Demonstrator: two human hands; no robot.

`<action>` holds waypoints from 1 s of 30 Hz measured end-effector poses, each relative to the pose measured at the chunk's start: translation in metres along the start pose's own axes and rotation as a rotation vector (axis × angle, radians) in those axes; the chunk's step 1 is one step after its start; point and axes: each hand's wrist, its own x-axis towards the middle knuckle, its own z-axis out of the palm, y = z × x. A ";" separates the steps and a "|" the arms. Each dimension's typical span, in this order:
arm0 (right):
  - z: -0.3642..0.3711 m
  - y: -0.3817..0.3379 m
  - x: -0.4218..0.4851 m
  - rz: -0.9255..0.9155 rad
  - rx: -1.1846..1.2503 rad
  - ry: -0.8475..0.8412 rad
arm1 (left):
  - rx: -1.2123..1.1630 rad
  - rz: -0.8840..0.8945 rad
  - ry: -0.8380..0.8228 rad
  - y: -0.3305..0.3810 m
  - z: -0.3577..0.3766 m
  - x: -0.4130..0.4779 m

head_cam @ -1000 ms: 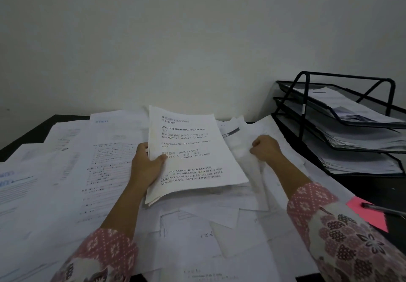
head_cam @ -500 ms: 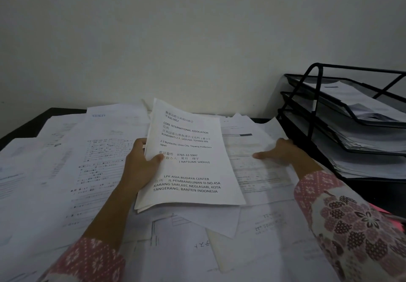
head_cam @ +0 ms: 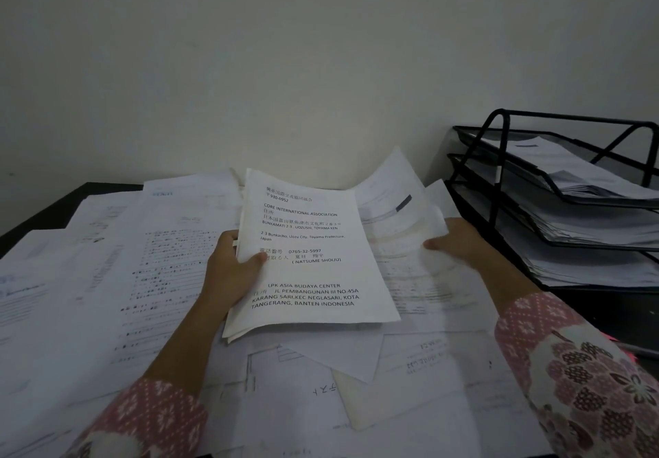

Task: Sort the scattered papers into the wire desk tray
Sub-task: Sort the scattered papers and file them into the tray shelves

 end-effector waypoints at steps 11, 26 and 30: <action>0.007 -0.003 -0.044 0.182 0.505 -0.160 | -0.033 -0.048 -0.007 -0.001 -0.011 -0.005; 0.070 -0.017 -0.087 0.228 0.630 -0.227 | 0.035 -0.037 -0.106 0.002 -0.008 -0.017; 0.069 -0.020 -0.093 0.221 0.666 -0.255 | 0.079 0.019 -0.163 0.009 0.007 -0.023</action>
